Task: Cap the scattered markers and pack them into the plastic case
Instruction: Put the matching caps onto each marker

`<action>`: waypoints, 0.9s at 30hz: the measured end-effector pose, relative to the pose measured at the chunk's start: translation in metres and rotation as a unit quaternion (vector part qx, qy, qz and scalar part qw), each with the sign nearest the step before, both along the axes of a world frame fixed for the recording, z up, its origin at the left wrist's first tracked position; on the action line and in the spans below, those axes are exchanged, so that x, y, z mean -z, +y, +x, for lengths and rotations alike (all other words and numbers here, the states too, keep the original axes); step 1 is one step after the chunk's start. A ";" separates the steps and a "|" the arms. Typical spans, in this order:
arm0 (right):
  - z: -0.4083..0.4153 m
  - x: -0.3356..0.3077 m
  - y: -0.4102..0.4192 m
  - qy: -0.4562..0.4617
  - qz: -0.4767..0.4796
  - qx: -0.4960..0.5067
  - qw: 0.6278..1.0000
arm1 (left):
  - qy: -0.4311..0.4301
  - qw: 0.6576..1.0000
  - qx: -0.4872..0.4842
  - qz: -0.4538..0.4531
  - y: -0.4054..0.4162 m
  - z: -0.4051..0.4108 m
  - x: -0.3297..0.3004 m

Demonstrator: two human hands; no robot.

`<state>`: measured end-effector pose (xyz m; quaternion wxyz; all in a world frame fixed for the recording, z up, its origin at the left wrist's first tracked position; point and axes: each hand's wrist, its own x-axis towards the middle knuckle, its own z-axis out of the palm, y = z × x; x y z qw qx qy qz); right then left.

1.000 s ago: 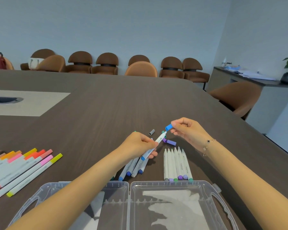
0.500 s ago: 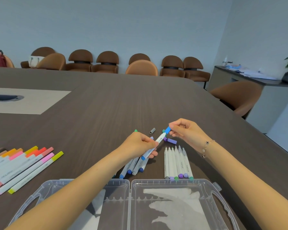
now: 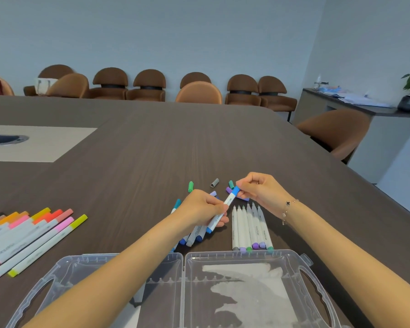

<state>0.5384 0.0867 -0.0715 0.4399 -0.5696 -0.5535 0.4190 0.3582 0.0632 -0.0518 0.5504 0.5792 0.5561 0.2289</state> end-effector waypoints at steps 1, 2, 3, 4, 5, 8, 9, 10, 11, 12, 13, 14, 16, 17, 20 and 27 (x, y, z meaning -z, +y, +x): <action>0.000 -0.001 0.001 -0.022 -0.002 -0.006 1.000 | 0.012 1.000 0.003 -0.003 0.000 0.002 0.001; 0.002 -0.002 0.003 -0.056 -0.003 -0.013 0.998 | 0.054 0.998 0.007 0.025 0.002 0.004 0.003; 0.004 -0.004 0.005 -0.098 0.004 -0.015 0.995 | 0.132 0.987 0.016 0.085 0.004 0.005 0.007; 0.008 -0.006 0.008 -0.138 0.017 -0.008 0.990 | 0.219 0.963 0.024 0.157 0.005 0.007 0.010; 0.013 -0.007 0.012 -0.168 0.031 0.011 0.985 | 0.292 0.930 0.027 0.222 0.004 0.008 0.012; 0.030 -0.006 0.021 -0.211 0.050 0.074 0.973 | 0.397 0.867 0.048 0.298 -0.002 0.012 0.018; 0.034 -0.004 0.022 -0.227 0.047 0.077 0.970 | 0.415 0.853 0.053 0.311 -0.003 0.012 0.019; 0.035 -0.003 0.023 -0.246 0.045 0.072 0.965 | 0.426 0.843 0.057 0.322 -0.002 0.013 0.021; 0.035 -0.001 0.024 -0.266 0.044 0.062 0.961 | 0.432 0.838 0.061 0.328 -0.001 0.012 0.023; 0.034 0.000 0.025 -0.284 0.044 0.052 0.956 | 0.430 0.839 0.063 0.328 0.000 0.011 0.025; 0.032 0.001 0.026 -0.301 0.047 0.042 0.951 | 0.419 0.847 0.065 0.321 0.001 0.010 0.026; 0.029 0.001 0.027 -0.320 0.051 0.030 0.946 | 0.401 0.858 0.068 0.313 0.001 0.010 0.026; 0.022 0.001 0.032 -0.357 0.066 -0.005 0.932 | 0.360 0.880 0.069 0.303 -0.001 0.012 0.025; 0.018 0.001 0.036 -0.375 0.074 -0.029 0.924 | 0.342 0.888 0.069 0.300 -0.001 0.014 0.024; 0.006 0.001 0.052 -0.437 0.095 -0.102 0.888 | 0.356 0.885 0.106 0.280 -0.001 0.023 0.023; -0.009 0.012 0.080 -0.447 0.111 -0.165 0.872 | 0.451 0.837 0.135 0.279 0.004 0.038 0.019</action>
